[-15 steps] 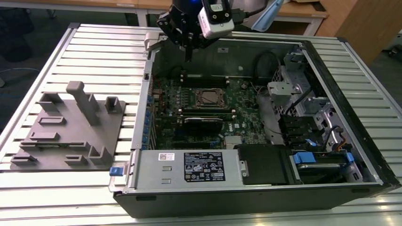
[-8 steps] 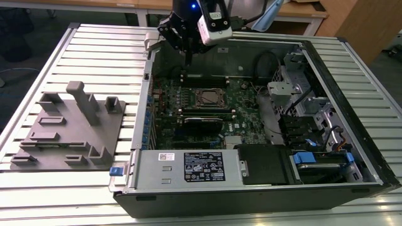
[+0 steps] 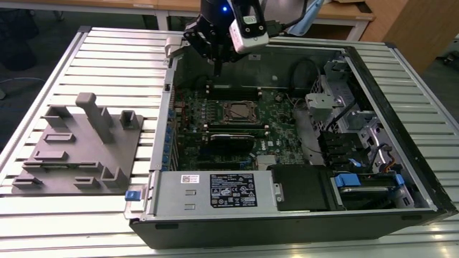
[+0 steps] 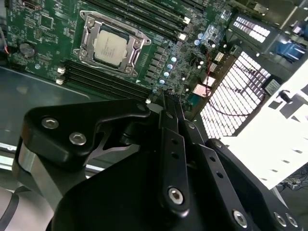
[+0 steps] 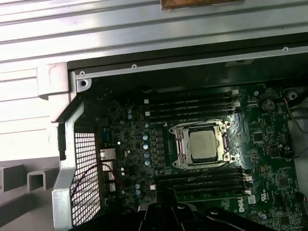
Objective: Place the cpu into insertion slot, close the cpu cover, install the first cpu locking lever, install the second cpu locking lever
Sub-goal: 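Install the second cpu locking lever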
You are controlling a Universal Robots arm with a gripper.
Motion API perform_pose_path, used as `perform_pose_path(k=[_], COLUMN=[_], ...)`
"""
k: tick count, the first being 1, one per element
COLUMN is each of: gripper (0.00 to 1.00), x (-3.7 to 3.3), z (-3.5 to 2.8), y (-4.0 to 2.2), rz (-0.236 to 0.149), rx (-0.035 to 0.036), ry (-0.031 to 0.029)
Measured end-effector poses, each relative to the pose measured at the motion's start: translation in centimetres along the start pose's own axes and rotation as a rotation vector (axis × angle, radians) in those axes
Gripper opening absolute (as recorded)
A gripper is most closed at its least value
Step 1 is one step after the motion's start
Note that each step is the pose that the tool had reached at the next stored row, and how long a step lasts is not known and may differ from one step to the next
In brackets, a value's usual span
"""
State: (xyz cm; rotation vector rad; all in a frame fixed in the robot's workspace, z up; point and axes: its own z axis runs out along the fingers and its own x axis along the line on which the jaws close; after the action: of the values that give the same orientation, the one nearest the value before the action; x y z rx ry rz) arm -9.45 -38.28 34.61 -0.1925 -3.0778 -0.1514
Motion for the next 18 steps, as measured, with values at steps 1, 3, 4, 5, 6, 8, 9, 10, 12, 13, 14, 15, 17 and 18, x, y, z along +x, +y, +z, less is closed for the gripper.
perform_pose_path(k=[1, 3, 4, 5, 6, 8, 9, 10, 12, 13, 14, 15, 17, 18], gripper=[0.11, 0.11, 0.11, 0.11, 0.11, 0.11, 0.11, 0.11, 0.11, 0.11, 0.11, 0.11, 0.11, 0.11], x=[-0.16, -0.48, -0.63, -0.76, -0.88, -0.98, -0.98, -0.98, -0.99, -1.00, -1.00, -1.01, -1.03, -1.03], z=[0.00, 0.01, 0.00, 0.00, 0.00, -0.01, 0.00, 0.00, 0.01, 0.07, 0.15, 0.26, 0.54, 0.69], y=[0.02, 0.06, 0.08, 0.09, 0.11, 0.11, 0.12, 0.12, 0.13, 0.12, 0.11, 0.10, 0.07, 0.06], rz=[0.000, 0.000, 0.000, 0.000, 0.000, 0.000, 0.000, 0.000, 0.000, 0.000, 0.000, 0.000, 0.000, 0.000], rx=[0.0000, 0.0000, 0.0000, 0.0001, 0.0001, 0.0000, -0.0001, -0.0001, -0.0001, -0.0003, -0.0001, 0.0001, -0.0001, -0.0001], ry=[0.0000, 0.0000, 0.0000, 0.0001, 0.0000, 0.0000, 0.0000, -0.0001, 0.0000, -0.0001, -0.0001, 0.0000, -0.0001, 0.0000])
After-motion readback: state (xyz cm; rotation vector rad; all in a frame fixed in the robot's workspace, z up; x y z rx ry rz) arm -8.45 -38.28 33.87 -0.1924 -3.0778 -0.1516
